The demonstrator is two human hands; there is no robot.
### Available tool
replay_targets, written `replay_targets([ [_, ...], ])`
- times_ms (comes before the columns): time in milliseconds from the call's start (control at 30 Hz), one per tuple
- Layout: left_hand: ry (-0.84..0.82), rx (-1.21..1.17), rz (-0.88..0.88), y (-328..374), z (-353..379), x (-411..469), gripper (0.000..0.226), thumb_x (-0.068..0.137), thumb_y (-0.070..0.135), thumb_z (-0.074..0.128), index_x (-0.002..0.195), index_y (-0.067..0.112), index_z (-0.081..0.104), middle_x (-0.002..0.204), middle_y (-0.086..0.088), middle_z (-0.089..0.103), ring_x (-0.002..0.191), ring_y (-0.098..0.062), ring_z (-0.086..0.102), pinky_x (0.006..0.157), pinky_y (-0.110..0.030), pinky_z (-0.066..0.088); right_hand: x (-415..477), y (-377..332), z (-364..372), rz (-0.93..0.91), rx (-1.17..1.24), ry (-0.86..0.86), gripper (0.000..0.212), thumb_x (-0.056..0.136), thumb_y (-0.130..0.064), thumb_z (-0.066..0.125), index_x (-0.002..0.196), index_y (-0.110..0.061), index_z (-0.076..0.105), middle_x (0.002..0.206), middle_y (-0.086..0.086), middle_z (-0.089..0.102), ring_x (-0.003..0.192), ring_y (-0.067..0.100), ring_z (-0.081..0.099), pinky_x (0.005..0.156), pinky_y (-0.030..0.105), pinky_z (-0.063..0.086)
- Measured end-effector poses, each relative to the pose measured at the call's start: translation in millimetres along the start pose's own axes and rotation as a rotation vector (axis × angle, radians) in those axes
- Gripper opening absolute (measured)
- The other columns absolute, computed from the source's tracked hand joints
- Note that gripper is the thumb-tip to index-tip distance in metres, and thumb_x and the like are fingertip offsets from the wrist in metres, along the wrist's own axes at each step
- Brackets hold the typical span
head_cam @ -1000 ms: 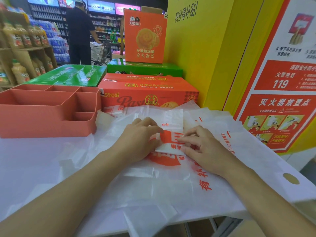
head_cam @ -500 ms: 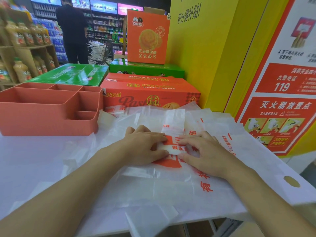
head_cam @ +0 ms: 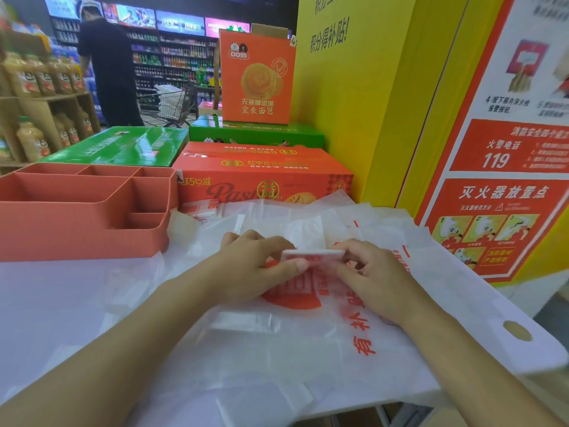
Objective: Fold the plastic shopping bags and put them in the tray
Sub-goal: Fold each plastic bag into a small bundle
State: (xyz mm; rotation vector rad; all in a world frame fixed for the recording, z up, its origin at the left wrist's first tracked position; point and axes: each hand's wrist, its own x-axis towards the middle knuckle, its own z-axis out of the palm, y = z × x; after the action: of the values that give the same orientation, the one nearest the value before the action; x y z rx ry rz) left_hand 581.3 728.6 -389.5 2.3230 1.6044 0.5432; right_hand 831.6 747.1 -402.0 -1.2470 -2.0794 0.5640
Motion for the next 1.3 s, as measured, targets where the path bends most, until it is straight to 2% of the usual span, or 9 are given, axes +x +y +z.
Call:
replay_targets([
  [133, 0.035, -0.023, -0.002, 1.1, -2.9, 0.4, 0.031, 0.095, 0.059, 0.051, 0.101, 0.031, 0.063, 0.097, 0.02, 0.068, 0.088, -0.002, 0.058, 0.081, -0.031, 0.042, -1.5, -4.9, -1.3, 0.047, 0.162, 0.017, 0.007, 0.097, -0.028, 0.066, 0.092, -0.032, 0.064, 0.088, -0.021, 0.076, 0.075, -0.003, 0.07, 0.068, 0.011, 0.046],
  [333, 0.076, -0.191, -0.11, 3.9, -2.8, 1.2, 0.02, 0.098, 0.045, 0.056, 0.087, 0.028, 0.058, 0.084, 0.014, 0.072, 0.072, 0.003, 0.063, 0.063, -0.018, 0.049, -2.3, -6.7, -0.9, 0.085, 0.18, -0.012, 0.011, 0.098, -0.033, 0.064, 0.106, -0.028, 0.069, 0.09, -0.011, 0.078, 0.087, 0.007, 0.074, 0.09, 0.041, 0.057],
  [500, 0.082, -0.16, -0.171, 5.9, 1.4, 3.3, 0.02, 0.097, 0.047, 0.056, 0.096, 0.027, 0.057, 0.084, 0.013, 0.074, 0.074, -0.001, 0.066, 0.069, -0.029, 0.054, -0.7, -6.8, 1.3, 0.07, 0.047, -0.028, 0.037, 0.095, -0.036, 0.068, 0.128, -0.034, 0.05, 0.085, -0.015, 0.074, 0.073, -0.005, 0.064, 0.071, 0.021, 0.046],
  [733, 0.149, 0.12, -0.188, 9.2, 11.5, 6.3, 0.039, 0.096, 0.056, 0.052, 0.119, 0.025, 0.047, 0.091, 0.01, 0.068, 0.092, -0.017, 0.062, 0.092, -0.038, 0.04, 4.6, 2.1, 6.1, 0.035, -0.126, -0.026, 0.038, 0.093, -0.041, 0.069, 0.121, -0.04, 0.042, 0.089, -0.011, 0.061, 0.081, 0.002, 0.058, 0.069, 0.024, 0.046],
  [867, 0.214, 0.205, -0.103, 5.1, 13.5, 7.3, 0.047, 0.094, 0.056, 0.055, 0.135, 0.034, 0.047, 0.123, 0.009, 0.052, 0.115, -0.019, 0.047, 0.095, -0.037, 0.034, 3.9, 2.8, 5.6, -0.061, -0.195, -0.054, 0.039, 0.096, -0.038, 0.066, 0.131, -0.047, 0.053, 0.116, -0.02, 0.047, 0.108, -0.004, 0.045, 0.09, 0.022, 0.041],
  [1000, 0.109, 0.294, -0.001, 2.8, 18.3, 9.8, 0.051, 0.095, 0.066, 0.034, 0.136, 0.043, 0.053, 0.144, 0.022, 0.045, 0.128, -0.015, 0.039, 0.095, -0.038, 0.027, 5.1, 2.2, 6.9, -0.145, -0.332, -0.141, 0.035, 0.103, -0.037, 0.053, 0.137, -0.042, 0.06, 0.145, -0.026, 0.042, 0.126, 0.003, 0.03, 0.11, 0.031, 0.032],
  [1067, 0.027, 0.286, -0.027, 2.9, 20.6, 8.9, 0.064, 0.09, 0.076, 0.026, 0.14, 0.044, 0.049, 0.148, 0.025, 0.044, 0.134, -0.012, 0.037, 0.101, -0.039, 0.026, 4.9, 1.4, 7.3, -0.118, -0.382, -0.182, 0.036, 0.105, -0.039, 0.047, 0.14, -0.043, 0.057, 0.148, -0.029, 0.043, 0.126, 0.005, 0.029, 0.114, 0.036, 0.029],
  [1200, -0.048, 0.306, -0.04, 1.8, 19.6, 7.0, 0.071, 0.087, 0.081, 0.036, 0.148, 0.045, 0.039, 0.155, 0.025, 0.035, 0.142, -0.008, 0.027, 0.109, -0.041, 0.019, 2.3, -1.1, 6.7, -0.078, -0.355, -0.209, 0.04, 0.103, -0.038, 0.048, 0.142, -0.046, 0.053, 0.148, -0.034, 0.04, 0.129, 0.001, 0.025, 0.115, 0.032, 0.022],
  [1300, -0.038, 0.3, -0.015, 2.9, 19.0, 6.4, 0.069, 0.087, 0.079, 0.038, 0.145, 0.042, 0.043, 0.149, 0.023, 0.044, 0.141, -0.01, 0.03, 0.108, -0.041, 0.019, 2.6, -0.9, 6.9, -0.08, -0.351, -0.216, 0.047, 0.098, -0.034, 0.053, 0.143, -0.047, 0.05, 0.148, -0.035, 0.038, 0.128, 0.001, 0.024, 0.115, 0.032, 0.022],
])
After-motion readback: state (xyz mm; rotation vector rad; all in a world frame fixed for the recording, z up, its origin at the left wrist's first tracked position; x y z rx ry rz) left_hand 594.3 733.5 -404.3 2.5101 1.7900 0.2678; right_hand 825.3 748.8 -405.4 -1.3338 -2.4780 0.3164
